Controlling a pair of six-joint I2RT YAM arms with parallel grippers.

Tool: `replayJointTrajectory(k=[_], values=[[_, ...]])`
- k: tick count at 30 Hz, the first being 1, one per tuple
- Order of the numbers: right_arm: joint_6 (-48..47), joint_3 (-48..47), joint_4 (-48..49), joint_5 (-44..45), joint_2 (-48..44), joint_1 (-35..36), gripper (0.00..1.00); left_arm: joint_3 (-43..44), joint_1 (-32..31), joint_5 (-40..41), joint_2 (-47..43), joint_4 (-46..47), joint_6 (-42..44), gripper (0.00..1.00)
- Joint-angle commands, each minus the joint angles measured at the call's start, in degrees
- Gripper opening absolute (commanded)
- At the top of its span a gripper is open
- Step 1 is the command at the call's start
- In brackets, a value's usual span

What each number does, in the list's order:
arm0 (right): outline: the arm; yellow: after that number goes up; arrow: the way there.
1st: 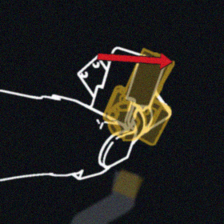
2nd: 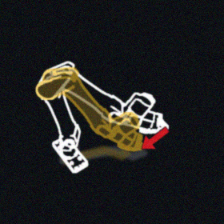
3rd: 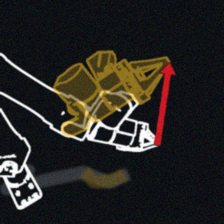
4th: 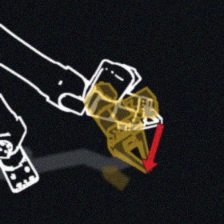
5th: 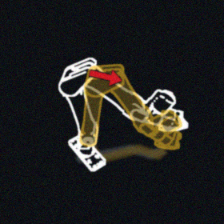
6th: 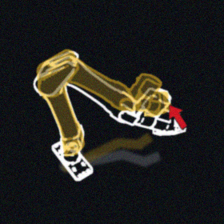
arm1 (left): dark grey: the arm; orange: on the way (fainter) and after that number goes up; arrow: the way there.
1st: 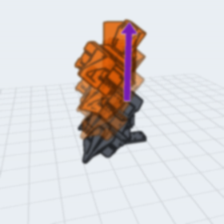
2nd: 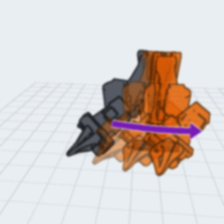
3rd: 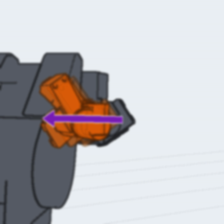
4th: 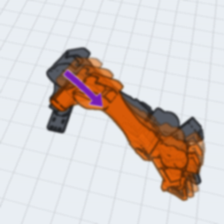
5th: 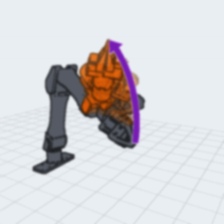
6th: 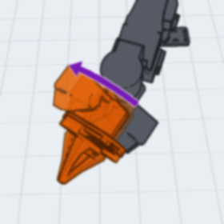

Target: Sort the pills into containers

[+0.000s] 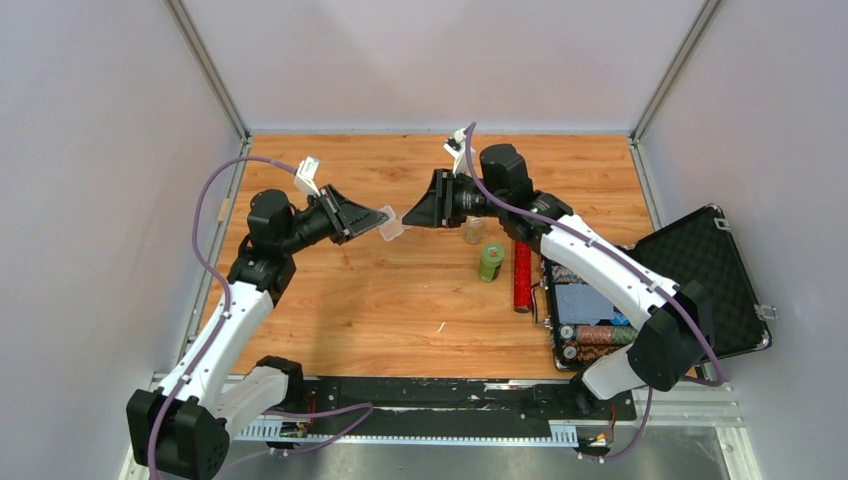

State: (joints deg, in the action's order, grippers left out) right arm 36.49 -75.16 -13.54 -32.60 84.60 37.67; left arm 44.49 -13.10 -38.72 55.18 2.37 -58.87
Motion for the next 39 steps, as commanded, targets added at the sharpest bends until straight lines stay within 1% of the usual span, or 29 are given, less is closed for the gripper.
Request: replayJointTrajectory(k=[1, 3, 4, 5, 6, 7, 8, 9, 10, 11, 13, 16, 20, 23, 26, 27, 32, 39], values=[[1.1, 0.3, 3.7, -1.5, 0.4, -0.5, 0.29, -0.2, 0.2, -0.6, -1.0, 1.7, -0.1, 0.01], [1.3, 0.3, 3.9, -2.1, 0.6, -0.7, 0.10, -0.3, 0.2, -0.6, -0.9, 1.6, -0.1, 0.03], [1.3, 0.2, 3.9, -2.4, 0.8, -0.7, 0.01, -0.3, 0.2, -0.6, -0.9, 1.7, -0.1, 0.07], [1.3, 0.2, 4.0, -2.5, 0.9, -0.8, 0.00, -0.3, 0.2, -0.6, -0.9, 1.7, 0.0, 0.11], [1.2, 0.2, 4.0, -2.5, 0.8, -0.8, 0.00, -0.3, 0.2, -0.5, -0.9, 1.6, 0.1, 0.21], [1.1, 0.3, 4.0, -2.3, 1.0, -0.8, 0.00, -0.3, 0.2, -0.3, -1.1, 1.4, 0.2, 0.43], [1.1, 0.5, 4.0, -2.2, 1.0, -0.8, 0.00, -0.2, 0.2, 0.5, -1.1, 0.6, 0.6, 0.55], [0.9, 0.7, 4.0, -1.9, 1.0, -0.8, 0.00, -0.1, 0.2, 0.9, -1.4, -0.1, 1.0, 0.73], [0.7, 1.0, 4.0, -1.6, 1.0, -0.8, 0.00, -0.1, 0.2, 2.3, -1.6, -1.5, 1.9, 0.80], [0.4, 1.3, 3.8, -1.3, 1.1, -0.8, 0.00, 0.0, 0.2, 3.3, -1.9, -2.9, 2.5, 0.91], [-0.2, 2.0, 3.2, -0.3, 1.4, -0.8, 0.00, 0.4, 0.2, 6.9, -2.2, -9.4, 4.2, 0.99], [-1.3, 3.4, 1.5, 1.4, 2.1, -0.8, 0.00, 0.5, 0.2, 11.4, -2.1, -14.4, 6.3, 1.00], [-2.5, 5.8, 0.2, 2.8, 4.4, -0.8, 0.00, 0.6, 0.2, 13.6, -1.4, -18.5, 7.9, 1.00], [-3.5, 6.9, -0.2, 2.9, 7.4, -0.7, 0.00, 1.7, 0.2, 16.0, -1.4, -22.7, 9.6, 1.00], [-5.5, 6.7, -1.2, 3.2, 11.8, -0.3, 0.00, 3.6, 0.2, 21.1, -1.2, -28.4, 12.4, 1.00], [-6.1, 6.5, -1.3, 3.4, 13.0, -0.1, 0.00, 4.4, 0.2, 21.7, -1.2, -30.2, 12.9, 1.00], [-9.8, 4.3, -1.4, 4.4, 18.4, 1.2, 0.00, 5.1, 0.2, 23.0, -1.6, -32.7, 14.3, 1.00], [-14.5, 1.7, -2.6, 3.1, 24.9, 1.3, 0.02, 4.2, 0.2, 22.8, -2.3, -34.1, 14.0, 1.00]])
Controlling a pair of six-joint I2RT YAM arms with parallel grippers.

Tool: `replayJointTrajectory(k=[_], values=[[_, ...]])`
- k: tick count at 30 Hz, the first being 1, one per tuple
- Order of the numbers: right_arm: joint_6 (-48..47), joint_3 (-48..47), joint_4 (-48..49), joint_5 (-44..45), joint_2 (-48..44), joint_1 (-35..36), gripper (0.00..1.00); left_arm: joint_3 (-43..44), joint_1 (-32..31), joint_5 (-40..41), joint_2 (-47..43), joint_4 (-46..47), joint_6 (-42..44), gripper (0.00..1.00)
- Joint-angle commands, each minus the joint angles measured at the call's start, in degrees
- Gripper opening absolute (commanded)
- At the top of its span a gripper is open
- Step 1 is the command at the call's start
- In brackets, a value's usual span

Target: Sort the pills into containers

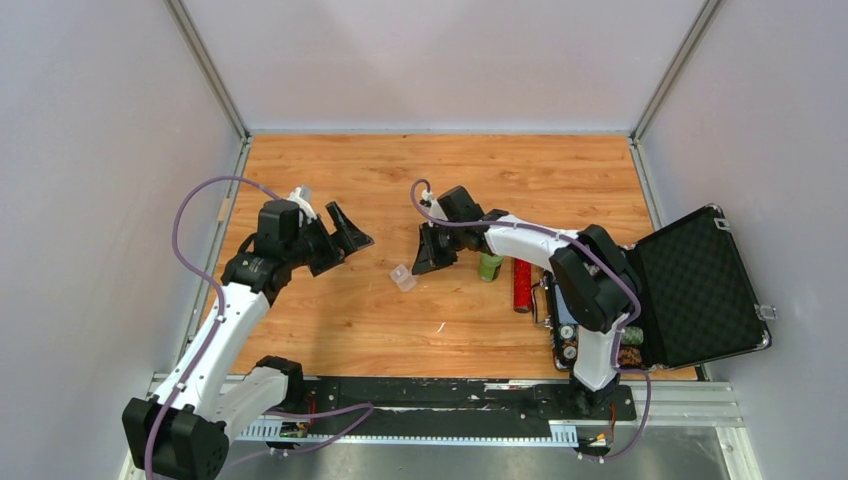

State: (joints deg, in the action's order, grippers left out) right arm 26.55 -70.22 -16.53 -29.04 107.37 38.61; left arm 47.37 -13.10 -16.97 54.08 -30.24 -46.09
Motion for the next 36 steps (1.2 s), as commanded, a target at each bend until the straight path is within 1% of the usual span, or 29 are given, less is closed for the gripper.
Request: replayJointTrajectory(k=[1, 3, 4, 6, 9, 12, 13, 17, 20, 23, 24, 26, 27, 28, 29, 30, 32, 36], values=[[-4.8, -3.5, 0.3, -0.4, 2.6, 0.3, 0.03, 1.2, 0.2, 1.1, -1.2, -1.8, 1.3, 1.00], [-5.1, -4.2, 0.0, 0.0, 3.6, 0.3, 0.04, 1.2, 0.2, 1.1, -1.0, -2.1, 1.5, 1.00], [-5.2, -4.8, -0.4, 0.4, 4.1, 0.3, 0.08, 1.3, 0.2, 1.1, -1.0, -2.2, 1.6, 1.00], [-5.6, -6.2, -2.2, 1.9, 4.8, 0.3, 0.20, 1.5, 0.2, 1.0, -1.0, -2.2, 1.8, 1.00], [-6.3, -7.7, -3.7, 3.8, 4.1, 0.3, 0.41, 1.9, 0.2, 1.2, -1.2, -2.5, 2.1, 1.00], [-6.5, -9.9, -6.3, 5.4, 2.6, 0.3, 0.58, 2.1, 0.2, 1.5, -1.6, -2.5, 2.7, 1.00], [-6.6, -10.8, -7.5, 6.3, 1.9, 0.3, 0.62, 2.2, 0.2, 1.6, -1.7, -2.5, 3.1, 1.00], [-5.4, -14.7, -13.4, 11.3, -1.9, 0.3, 0.72, 2.6, 0.2, 0.8, -2.2, -1.9, 5.1, 1.00], [-2.9, -16.6, -19.3, 18.1, -5.6, 0.3, 0.75, 2.6, 0.2, -2.2, -2.5, 0.7, 7.5, 1.00], [-0.9, -15.1, -22.7, 25.6, -11.4, 0.5, 0.75, 2.4, 0.2, -6.8, -3.0, 4.0, 10.1, 1.00], [-0.3, -13.4, -23.1, 28.2, -14.6, 0.5, 0.76, 2.5, 0.2, -7.1, -3.4, 4.8, 10.5, 1.00], [1.3, -11.2, -24.9, 36.2, -18.4, 0.5, 0.79, 2.8, 0.2, -7.2, -3.5, 5.2, 11.8, 1.00], [2.4, -9.7, -26.0, 40.4, -21.2, 0.5, 0.81, 3.0, 0.2, -7.2, -3.3, 5.3, 12.7, 1.00], [3.4, -8.4, -27.0, 44.0, -23.1, 0.5, 0.87, 3.3, 0.2, -7.2, -3.1, 5.2, 13.4, 1.00], [4.3, -7.4, -28.5, 47.2, -24.6, 0.4, 0.95, 3.4, 0.2, -7.4, -2.6, 5.2, 13.7, 1.00], [5.8, -6.8, -30.4, 50.2, -25.7, 0.3, 0.99, 3.5, 0.2, -7.4, -2.3, 5.3, 14.0, 1.00], [7.5, -5.9, -33.5, 52.2, -26.8, -0.4, 1.00, 3.4, 0.2, -8.1, -1.5, 5.9, 14.1, 1.00], [10.4, -3.9, -36.2, 50.0, -26.5, -2.1, 1.00, 3.3, 0.2, -9.2, -0.2, 7.5, 13.9, 1.00]])
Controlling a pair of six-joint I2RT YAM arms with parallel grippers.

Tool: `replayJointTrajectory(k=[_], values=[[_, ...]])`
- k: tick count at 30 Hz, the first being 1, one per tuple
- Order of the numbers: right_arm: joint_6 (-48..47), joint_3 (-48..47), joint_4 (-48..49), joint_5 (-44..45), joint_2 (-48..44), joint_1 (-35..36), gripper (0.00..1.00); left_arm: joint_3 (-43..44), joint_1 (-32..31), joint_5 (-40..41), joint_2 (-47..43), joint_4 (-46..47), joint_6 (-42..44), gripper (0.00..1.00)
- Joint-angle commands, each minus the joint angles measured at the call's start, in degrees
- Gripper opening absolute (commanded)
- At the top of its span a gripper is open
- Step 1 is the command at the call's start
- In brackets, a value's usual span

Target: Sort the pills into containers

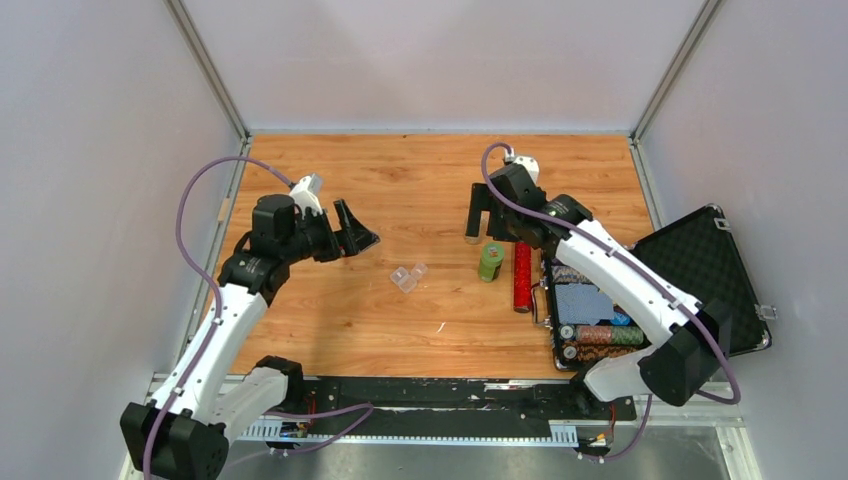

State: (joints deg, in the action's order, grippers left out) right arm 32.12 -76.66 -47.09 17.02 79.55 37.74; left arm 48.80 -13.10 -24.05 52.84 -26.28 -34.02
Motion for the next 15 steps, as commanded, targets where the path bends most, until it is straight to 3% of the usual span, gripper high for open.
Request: replayJointTrajectory(k=[1, 9, 15], values=[[5.1, 2.9, -5.6, 3.3, 1.7, -1.3, 1.00, 1.9, 0.2, -2.4, 1.3, 3.9, 1.9, 1.00], [6.2, 1.7, -6.0, -1.9, 7.8, -2.5, 0.99, 0.9, 0.2, -3.2, 1.3, 5.3, 1.6, 1.00], [7.3, 0.7, -6.4, -3.5, 11.6, -4.3, 0.85, -0.2, 0.2, -2.4, 0.0, 5.5, 1.3, 1.00]])
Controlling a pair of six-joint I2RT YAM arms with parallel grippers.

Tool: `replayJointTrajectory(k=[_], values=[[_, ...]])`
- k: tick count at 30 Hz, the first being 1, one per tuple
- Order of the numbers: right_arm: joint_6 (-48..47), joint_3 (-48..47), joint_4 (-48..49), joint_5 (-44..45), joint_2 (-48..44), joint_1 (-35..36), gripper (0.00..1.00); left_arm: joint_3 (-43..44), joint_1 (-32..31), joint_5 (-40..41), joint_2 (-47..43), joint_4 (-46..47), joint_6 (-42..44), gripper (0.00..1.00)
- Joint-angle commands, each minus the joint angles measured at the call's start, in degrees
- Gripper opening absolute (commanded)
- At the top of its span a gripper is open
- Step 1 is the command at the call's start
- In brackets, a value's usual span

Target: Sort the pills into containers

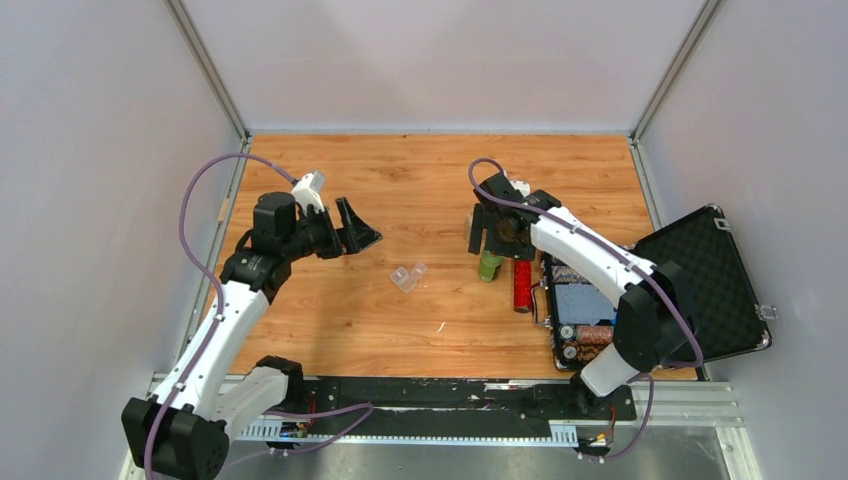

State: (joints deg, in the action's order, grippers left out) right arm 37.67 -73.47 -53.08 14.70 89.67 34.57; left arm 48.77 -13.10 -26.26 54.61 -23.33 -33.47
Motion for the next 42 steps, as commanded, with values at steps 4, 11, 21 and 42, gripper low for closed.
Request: replayJointTrajectory(k=[4, 11, 21, 42], values=[[0.4, -3.8, -0.2, -1.5, 4.0, -1.2, 0.70, -0.3, 0.2, -0.2, -2.0, 2.6, 0.7, 1.00], [-0.8, -5.0, -0.4, -4.9, 5.6, -1.2, 0.58, -0.3, 0.1, -1.5, -1.9, 2.6, 1.4, 0.99], [-4.2, -8.8, -2.3, -7.9, 2.8, -1.2, 0.22, 0.3, -3.4, -2.9, -1.7, 4.0, 4.9, 1.00], [-8.5, -18.2, 4.4, -50.9, -4.4, -1.2, 0.21, 7.6, -16.8, -12.0, 7.0, 11.3, 38.7, 0.95]])
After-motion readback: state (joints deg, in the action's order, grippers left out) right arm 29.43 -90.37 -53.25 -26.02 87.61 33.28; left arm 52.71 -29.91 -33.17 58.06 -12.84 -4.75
